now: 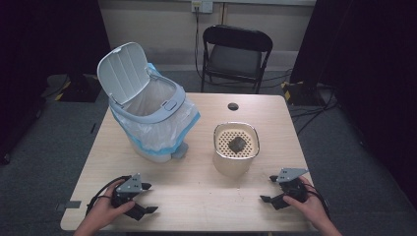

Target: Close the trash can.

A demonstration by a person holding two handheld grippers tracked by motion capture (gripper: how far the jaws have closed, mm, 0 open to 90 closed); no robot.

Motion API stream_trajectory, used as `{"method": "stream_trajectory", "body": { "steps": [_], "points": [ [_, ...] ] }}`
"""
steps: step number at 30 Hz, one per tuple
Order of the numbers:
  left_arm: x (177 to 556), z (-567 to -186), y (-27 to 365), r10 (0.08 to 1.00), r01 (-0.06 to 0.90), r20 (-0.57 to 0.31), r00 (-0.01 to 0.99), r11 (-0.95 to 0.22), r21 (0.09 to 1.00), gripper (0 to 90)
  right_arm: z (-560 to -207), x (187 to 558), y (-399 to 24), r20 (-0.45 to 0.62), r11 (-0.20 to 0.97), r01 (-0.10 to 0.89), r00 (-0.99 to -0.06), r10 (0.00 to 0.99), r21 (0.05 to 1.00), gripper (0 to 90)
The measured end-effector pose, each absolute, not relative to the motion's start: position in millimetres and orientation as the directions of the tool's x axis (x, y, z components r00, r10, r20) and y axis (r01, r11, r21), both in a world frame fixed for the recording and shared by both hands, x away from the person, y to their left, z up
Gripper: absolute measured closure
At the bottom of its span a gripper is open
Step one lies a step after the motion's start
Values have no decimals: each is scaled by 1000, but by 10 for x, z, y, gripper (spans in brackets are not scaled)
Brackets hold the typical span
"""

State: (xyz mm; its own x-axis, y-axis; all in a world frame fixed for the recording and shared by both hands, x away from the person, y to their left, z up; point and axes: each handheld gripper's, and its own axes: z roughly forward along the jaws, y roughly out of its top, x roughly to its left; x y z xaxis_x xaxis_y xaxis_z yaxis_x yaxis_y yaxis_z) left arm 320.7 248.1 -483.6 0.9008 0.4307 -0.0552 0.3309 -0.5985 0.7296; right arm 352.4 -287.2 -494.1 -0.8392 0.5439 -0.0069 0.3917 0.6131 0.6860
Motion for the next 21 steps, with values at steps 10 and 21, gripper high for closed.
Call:
{"method": "stream_trajectory", "body": {
  "steps": [10, 21],
  "points": [
    [3353, -4366, 2855, 531, 377, -45, 846, -538, 754, 159, -4996, 3490, -2912, -3, 568, 378, -830, 557, 731, 127],
    [3505, -4037, 3055, 568, 420, -68, 820, -516, 747, 159, -4997, 3489, -2912, -3, 568, 378, -830, 557, 731, 127]
  ]
}}
